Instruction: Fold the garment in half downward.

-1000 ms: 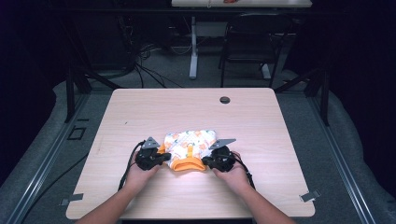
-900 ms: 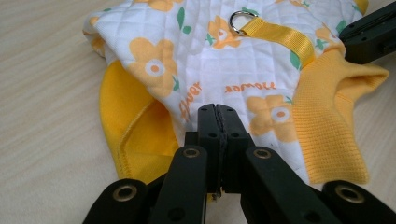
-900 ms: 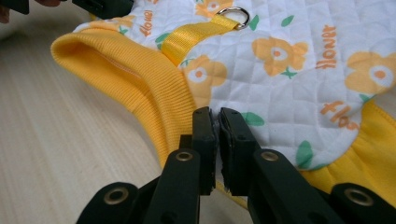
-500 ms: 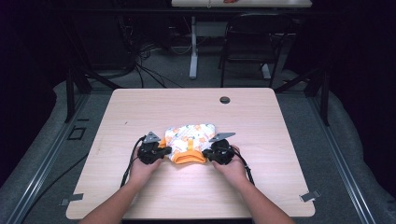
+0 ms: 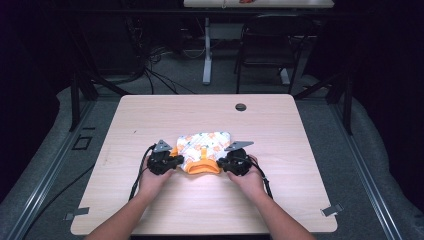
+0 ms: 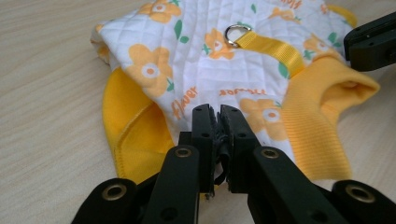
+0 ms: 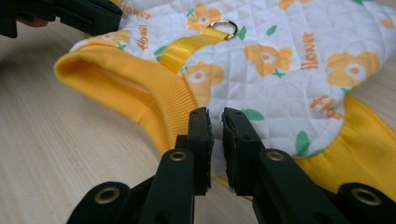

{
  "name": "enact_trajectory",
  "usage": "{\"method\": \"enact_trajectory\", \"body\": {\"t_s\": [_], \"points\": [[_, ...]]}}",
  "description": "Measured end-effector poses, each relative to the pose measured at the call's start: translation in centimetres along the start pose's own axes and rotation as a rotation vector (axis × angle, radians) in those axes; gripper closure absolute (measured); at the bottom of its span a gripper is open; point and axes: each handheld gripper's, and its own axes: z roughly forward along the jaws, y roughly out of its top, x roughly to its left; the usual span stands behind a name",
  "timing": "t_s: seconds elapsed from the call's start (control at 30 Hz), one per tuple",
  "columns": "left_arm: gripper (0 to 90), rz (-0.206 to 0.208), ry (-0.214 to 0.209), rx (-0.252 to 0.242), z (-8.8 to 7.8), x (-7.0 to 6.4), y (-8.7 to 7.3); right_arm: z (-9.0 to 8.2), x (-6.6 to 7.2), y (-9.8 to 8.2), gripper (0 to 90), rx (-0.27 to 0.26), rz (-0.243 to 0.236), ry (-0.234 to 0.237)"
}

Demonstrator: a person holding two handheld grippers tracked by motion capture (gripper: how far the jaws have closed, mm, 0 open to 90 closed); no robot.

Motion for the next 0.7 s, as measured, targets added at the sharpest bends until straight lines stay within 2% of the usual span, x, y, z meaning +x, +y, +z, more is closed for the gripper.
{"method": "enact_trajectory", "body": {"t_s": [0.07,0.1,0.13,0.17,0.2,0.27,0.3,0.43,0.57,0.63,0.7], "points": [[83.4,-0.008,-0.007,-0.01,-0.4,-0.1,0.0,-0.2,0.1,0.0,79.8,-0.003,-0.002,0.001],[82.8,-0.008,-0.019,-0.02,-1.2,-0.1,0.0,-0.9,0.2,0.0,79.1,-0.006,-0.007,0.0],[82.2,-0.008,-0.019,-0.02,-1.2,-0.1,0.0,-0.9,0.2,0.0,79.1,-0.006,-0.007,0.0],[80.9,-0.012,-0.022,-0.022,-1.6,-0.2,-0.1,-1.6,0.4,-0.2,78.7,-0.009,-0.016,-0.001],[79.3,-0.006,-0.013,-0.03,-2.5,-0.4,-0.2,-2.0,0.6,-0.2,78.4,-0.007,-0.027,-0.003],[77.0,-0.001,-0.007,-0.033,-2.9,-0.5,-0.3,-2.7,1.0,-0.4,77.4,-0.017,-0.044,-0.006],[75.6,0.004,-0.008,-0.041,-3.7,-0.6,-0.6,-3.0,1.2,-0.5,76.9,-0.016,-0.057,-0.009],[71.8,0.018,-0.01,-0.046,-4.9,-0.9,-1.1,-4.3,2.0,-1.2,74.5,-0.01,-0.091,-0.013],[65.2,0.014,-0.007,-0.064,-5.8,-1.1,-1.8,-5.1,2.5,-1.8,69.4,0.0,-0.123,-0.024],[62.8,0.01,-0.01,-0.068,-6.0,-1.0,-2.0,-5.3,2.6,-2.0,68.1,-0.013,-0.12,-0.026],[61.2,0.005,-0.008,-0.068,-6.2,-1.0,-2.3,-5.6,2.5,-2.4,65.3,-0.034,-0.096,-0.021]]}}
